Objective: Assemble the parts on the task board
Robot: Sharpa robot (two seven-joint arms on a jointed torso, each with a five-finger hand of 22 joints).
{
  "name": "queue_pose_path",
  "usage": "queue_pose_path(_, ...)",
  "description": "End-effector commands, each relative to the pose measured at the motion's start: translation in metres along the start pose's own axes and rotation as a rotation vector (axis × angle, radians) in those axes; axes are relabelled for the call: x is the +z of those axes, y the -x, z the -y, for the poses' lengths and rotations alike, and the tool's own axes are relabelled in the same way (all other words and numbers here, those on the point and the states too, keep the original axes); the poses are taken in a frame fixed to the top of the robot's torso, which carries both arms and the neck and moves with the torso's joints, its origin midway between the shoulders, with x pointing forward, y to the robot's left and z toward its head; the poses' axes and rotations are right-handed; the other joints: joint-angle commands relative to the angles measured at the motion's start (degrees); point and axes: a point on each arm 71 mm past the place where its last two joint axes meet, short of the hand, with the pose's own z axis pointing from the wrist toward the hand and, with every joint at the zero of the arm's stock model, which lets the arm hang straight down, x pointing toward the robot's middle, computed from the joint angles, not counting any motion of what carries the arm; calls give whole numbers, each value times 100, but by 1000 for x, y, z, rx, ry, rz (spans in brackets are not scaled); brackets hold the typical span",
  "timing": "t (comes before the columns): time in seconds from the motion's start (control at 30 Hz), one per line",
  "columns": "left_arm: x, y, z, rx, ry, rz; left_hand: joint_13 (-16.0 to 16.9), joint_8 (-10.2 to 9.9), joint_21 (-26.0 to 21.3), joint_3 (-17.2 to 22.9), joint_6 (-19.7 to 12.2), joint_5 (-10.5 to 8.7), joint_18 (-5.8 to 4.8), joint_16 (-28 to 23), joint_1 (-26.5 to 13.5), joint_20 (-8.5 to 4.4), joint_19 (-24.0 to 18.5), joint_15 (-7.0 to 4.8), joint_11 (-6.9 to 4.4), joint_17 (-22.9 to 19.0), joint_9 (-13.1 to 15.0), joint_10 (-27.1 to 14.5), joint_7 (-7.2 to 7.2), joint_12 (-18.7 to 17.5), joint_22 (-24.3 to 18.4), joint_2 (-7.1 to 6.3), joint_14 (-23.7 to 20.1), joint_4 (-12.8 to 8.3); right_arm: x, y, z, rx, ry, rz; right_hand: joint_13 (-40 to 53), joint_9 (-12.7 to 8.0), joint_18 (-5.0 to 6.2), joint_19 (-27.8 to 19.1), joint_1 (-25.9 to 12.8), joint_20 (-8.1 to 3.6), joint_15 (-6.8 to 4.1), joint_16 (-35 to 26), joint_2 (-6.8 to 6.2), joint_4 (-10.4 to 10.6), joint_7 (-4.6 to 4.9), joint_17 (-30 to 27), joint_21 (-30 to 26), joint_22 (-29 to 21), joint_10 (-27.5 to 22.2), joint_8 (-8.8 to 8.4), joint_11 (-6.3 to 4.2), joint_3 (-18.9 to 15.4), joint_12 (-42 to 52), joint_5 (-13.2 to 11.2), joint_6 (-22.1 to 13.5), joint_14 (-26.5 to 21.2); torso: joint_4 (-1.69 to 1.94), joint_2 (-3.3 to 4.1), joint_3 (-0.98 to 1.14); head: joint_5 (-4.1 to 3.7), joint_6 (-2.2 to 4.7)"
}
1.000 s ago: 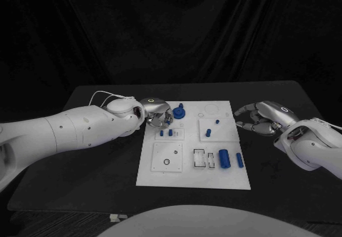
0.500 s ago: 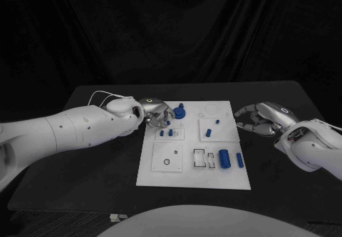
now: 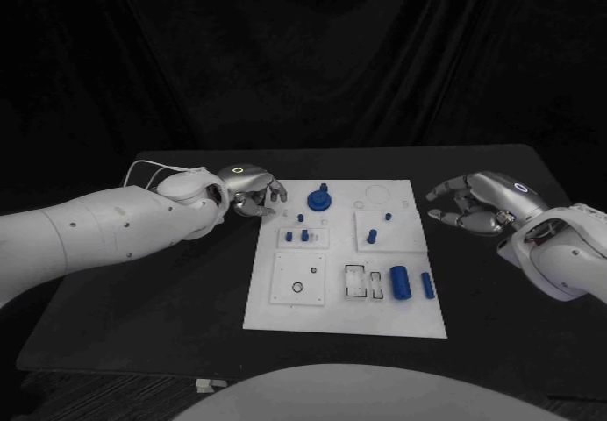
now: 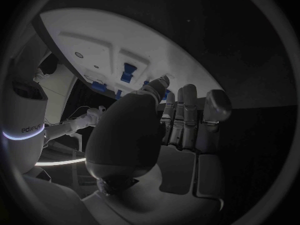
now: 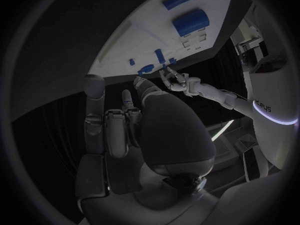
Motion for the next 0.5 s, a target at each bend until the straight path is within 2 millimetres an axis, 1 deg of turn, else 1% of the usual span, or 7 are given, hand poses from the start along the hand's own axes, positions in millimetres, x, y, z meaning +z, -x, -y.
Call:
queue_pose_path(0.03,-11,17,-7,-168,-27,98,69,87,-569,11,117,72,87,-206,25,22,-541,36,-11,-134,-27,-154,-27,88,511,-82,-351,86,8,21,-7,-27,-2,63,-376,54,35,-165,95,30,46,-397,-102,2,-20,552,-566,-162,-889,130,17,124,-1137,390,243,346,-6,4,-9,32,-1)
queue_pose_path(0.1,-20,22,-14,-308,-11,100,138,100,-1412,-31,82,183,191,-265,8,58,-1428,179,124,-59,-64,-390,126,149,319,-110,-759,141,14,33,-11,-55,5,72,-926,93,74,-281,140,22,39,-552,-205,-9,-28,406,-852,-237,-1456,187,-18,241,-1901,912,320,283,-4,6,-12,39,-1)
queue_pose_path(0.13,-23,24,-17,-376,-7,102,205,100,-2195,-81,28,183,220,-303,-9,128,-2307,280,235,18,-94,-610,165,213,143,-98,-1138,162,17,38,-13,-69,6,72,-1154,112,83,-319,144,22,35,-595,-244,-8,-34,366,-942,-256,-1665,210,-19,289,-2208,1057,344,265,-2,6,-16,46,-1)
queue_pose_path(0.27,-33,31,-27,-691,-31,121,557,269,-3544,-504,-262,481,-40,-948,53,190,-4384,680,491,34,-90,-2020,397,668,-162,94,-3395,137,31,52,-20,-139,-9,22,-2274,205,135,-594,119,30,55,-957,-481,-21,-40,28,-1493,-347,-2762,239,0,557,-3728,1564,246,88,18,11,-24,90,-1)
queue_pose_path(0.37,-38,38,-28,-880,-105,160,716,728,-4335,-911,-630,410,18,-1398,60,357,-4968,688,450,-271,36,-2883,547,1272,-558,293,-4296,195,41,52,-23,-189,-32,-67,-2805,294,125,-880,67,66,95,-1513,-568,-99,-58,-465,-1657,-296,-3600,226,184,715,-4490,1513,10,-273,36,26,-39,65,-1)
queue_pose_path(0.4,-38,39,-27,-913,-129,171,674,950,-4575,-1210,-848,117,107,-1457,-129,412,-5077,660,442,-369,85,-3154,509,1461,-693,306,-4390,419,44,51,-23,-199,-35,-89,-3060,335,127,-979,76,89,169,-1685,-571,-191,-39,-617,-1705,-241,-3778,227,265,763,-4754,1384,-67,-411,27,32,-43,70,-1)
queue_pose_path(0.5,-40,43,-21,-1003,-211,210,498,1416,-4860,-1593,-1230,119,283,-1544,-332,489,-5120,593,374,-515,161,-3441,481,1729,-852,367,-4478,775,51,46,-24,-235,-34,-153,-3477,344,99,-1092,140,168,264,-1895,-595,-368,14,-816,-1744,-135,-4050,152,412,800,-5150,1032,-113,-589,35,49,-63,22,-1)
